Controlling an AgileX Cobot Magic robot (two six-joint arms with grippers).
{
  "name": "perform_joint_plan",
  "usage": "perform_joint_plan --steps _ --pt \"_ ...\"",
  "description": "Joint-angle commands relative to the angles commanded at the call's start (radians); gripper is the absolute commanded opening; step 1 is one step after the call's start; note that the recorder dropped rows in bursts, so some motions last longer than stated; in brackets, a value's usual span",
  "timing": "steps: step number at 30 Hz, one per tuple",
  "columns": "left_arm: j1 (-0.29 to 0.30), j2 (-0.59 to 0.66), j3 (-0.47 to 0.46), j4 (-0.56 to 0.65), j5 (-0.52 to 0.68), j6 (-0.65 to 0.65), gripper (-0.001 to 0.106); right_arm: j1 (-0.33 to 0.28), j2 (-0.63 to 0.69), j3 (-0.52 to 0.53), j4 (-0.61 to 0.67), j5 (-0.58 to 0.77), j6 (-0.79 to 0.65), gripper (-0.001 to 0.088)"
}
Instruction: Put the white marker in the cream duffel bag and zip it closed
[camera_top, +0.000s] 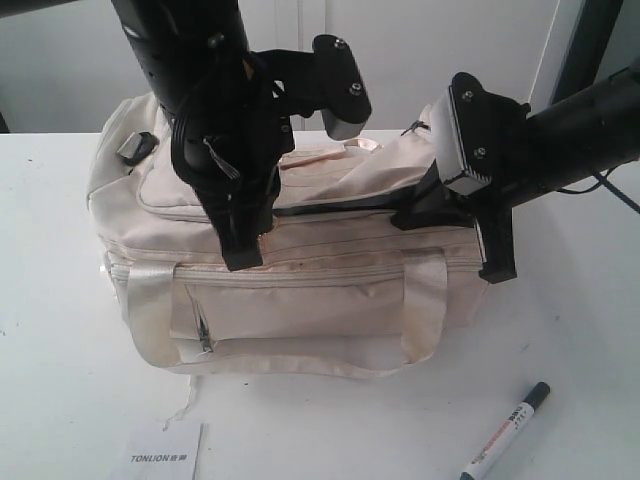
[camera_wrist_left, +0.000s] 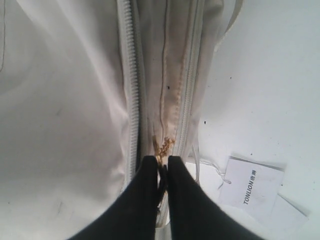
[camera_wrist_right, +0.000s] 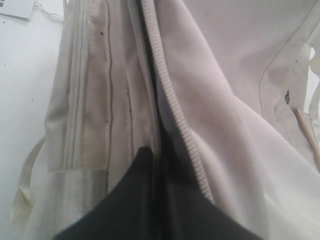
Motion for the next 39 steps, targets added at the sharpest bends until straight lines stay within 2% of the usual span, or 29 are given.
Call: perform_joint_plan --steps 26,31,34,39 --pt "0.000 0.000 0.000 0.041 0.000 0.000 0.000 0.000 0.000 0.000 -0.031 0.000 0.016 0.0000" --pt "0.023 0.000 0.000 0.035 0.000 -0.022 0.000 0.000 0.000 0.000 -0.032 0.000 0.018 0.0000" --pt "0.032 0.000 0.000 0.033 0.000 -0.024 0.010 0.000 0.000 0.000 -0.032 0.000 0.018 0.0000" --pt "0.032 0.000 0.000 -0.015 0.000 -0.037 0.050 0.000 0.000 0.000 -0.033 0.000 0.018 0.0000"
